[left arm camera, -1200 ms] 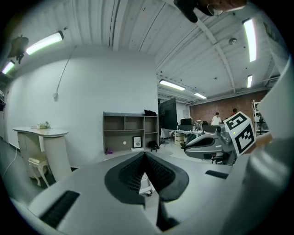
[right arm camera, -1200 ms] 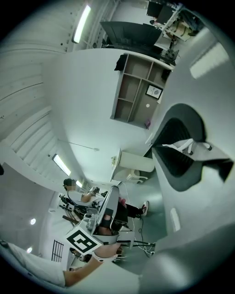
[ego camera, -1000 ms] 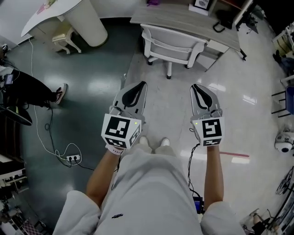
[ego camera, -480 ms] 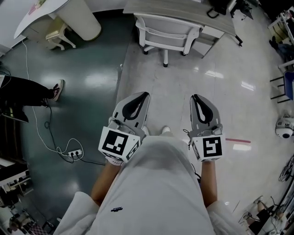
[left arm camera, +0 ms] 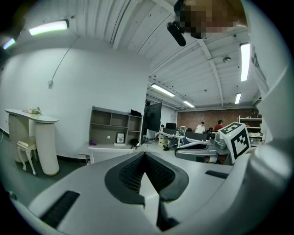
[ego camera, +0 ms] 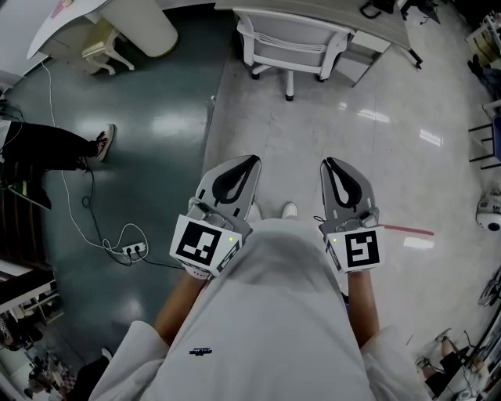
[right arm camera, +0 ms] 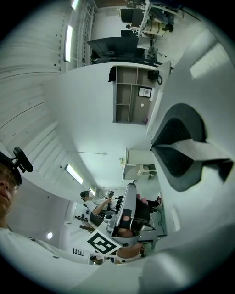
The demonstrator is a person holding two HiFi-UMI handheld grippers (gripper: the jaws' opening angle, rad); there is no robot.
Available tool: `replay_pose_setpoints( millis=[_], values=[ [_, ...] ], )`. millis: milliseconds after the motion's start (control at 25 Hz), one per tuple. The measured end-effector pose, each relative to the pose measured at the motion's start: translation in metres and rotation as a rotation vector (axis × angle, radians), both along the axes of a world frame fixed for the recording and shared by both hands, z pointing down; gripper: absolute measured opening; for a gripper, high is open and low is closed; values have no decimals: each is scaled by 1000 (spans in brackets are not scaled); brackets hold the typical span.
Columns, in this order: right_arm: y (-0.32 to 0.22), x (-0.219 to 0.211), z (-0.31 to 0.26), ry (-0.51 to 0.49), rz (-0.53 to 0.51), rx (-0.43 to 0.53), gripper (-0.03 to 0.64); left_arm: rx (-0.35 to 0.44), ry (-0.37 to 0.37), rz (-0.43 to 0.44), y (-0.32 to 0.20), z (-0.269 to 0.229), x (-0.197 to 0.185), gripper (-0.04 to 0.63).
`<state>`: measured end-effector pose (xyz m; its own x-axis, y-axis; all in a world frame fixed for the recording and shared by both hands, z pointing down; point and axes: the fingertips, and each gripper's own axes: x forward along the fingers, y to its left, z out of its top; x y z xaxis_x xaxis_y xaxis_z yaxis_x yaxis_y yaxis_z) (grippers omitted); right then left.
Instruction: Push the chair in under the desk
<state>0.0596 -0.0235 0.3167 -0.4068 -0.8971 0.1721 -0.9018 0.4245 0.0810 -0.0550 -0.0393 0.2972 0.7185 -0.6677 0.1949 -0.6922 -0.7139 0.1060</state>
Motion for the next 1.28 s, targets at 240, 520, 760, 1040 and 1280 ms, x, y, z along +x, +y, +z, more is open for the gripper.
replay_pose_setpoints(
  millis=[240, 520, 760, 1040, 1280],
  values=[
    [6, -16, 0, -44, -68, -10, 14, -23, 72, 44, 5, -5, 1, 6],
    [20, -29, -5, 14, -142, -49, 12, -3, 73, 40, 12, -13, -6, 8],
    [34, -32, -16, 4, -166, -28, 12, -38, 111, 32, 15, -8, -11, 8],
    [36, -21, -19, -10, -114, -25, 12, -32, 115, 40, 21, -10, -12, 8],
    [41, -16, -16, -53, -61, -31, 12, -49, 103, 55, 30, -6, -10, 8]
  ],
)
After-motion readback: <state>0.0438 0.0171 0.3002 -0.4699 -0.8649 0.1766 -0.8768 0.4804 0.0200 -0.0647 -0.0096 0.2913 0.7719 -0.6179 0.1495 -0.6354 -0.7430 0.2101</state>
